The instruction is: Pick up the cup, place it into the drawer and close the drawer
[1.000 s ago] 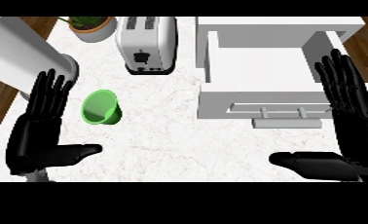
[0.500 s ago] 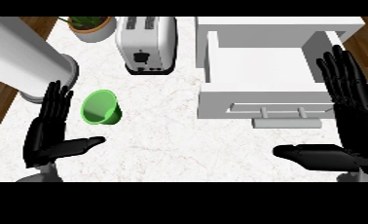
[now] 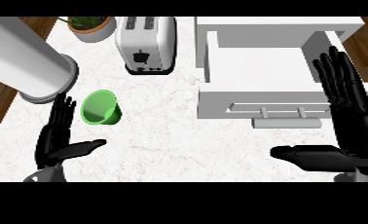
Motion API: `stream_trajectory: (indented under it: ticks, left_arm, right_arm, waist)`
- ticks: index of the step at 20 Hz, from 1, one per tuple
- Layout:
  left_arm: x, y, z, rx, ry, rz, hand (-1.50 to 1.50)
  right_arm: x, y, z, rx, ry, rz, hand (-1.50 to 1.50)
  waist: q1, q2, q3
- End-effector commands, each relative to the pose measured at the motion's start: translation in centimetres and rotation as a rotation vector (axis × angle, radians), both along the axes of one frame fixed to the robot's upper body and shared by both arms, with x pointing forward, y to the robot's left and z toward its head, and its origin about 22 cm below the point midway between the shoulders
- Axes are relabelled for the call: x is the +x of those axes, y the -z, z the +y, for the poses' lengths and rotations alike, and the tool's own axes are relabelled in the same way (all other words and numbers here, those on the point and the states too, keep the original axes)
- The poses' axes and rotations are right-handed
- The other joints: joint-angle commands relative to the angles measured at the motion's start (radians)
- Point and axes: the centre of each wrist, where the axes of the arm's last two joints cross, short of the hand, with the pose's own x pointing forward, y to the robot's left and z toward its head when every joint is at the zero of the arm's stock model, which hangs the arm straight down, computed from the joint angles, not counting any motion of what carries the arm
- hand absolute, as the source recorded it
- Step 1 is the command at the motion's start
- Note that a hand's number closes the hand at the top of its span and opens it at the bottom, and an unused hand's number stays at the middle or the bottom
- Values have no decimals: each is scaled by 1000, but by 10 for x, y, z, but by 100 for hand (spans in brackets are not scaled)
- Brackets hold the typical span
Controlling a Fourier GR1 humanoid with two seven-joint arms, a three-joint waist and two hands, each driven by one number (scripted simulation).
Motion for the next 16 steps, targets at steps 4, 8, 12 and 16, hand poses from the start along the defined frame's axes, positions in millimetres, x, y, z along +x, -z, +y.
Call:
stream_trajectory:
  ticks: [4, 8, 12, 16]
  left_arm:
    - [5, 36, 8, -26, -30, -12, -150]
    - [21, 36, 7, -20, -44, -44, -150]
    - [1, 53, 13, -17, -24, -52, -150]
    - [13, 42, 24, -13, -20, -46, -150]
  right_arm:
    - [4, -4, 2, 11, -13, 5, -150]
    - [-7, 9, 4, -5, -27, 10, -150]
    - [-2, -7, -8, -15, -27, 8, -150]
    - [11, -6, -10, -8, -34, 1, -150]
  waist:
    - [-2, 1, 0]
    - [-9, 2, -1]
    - [-9, 3, -1]
    - [-15, 6, -2]
